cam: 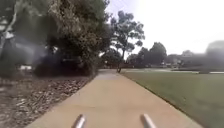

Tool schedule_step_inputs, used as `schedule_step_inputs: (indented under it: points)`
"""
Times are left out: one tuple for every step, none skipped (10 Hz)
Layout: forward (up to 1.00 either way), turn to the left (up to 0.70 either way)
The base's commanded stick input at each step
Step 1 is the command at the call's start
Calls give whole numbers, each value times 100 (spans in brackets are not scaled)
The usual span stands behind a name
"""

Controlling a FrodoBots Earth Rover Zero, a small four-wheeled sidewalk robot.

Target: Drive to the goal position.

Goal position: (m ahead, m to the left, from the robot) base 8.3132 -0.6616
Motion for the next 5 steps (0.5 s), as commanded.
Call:
schedule_step_inputs:
  points:
    - [70,0]
    - [70,0]
    - [70,0]
    - [70,0]
    - [70,0]
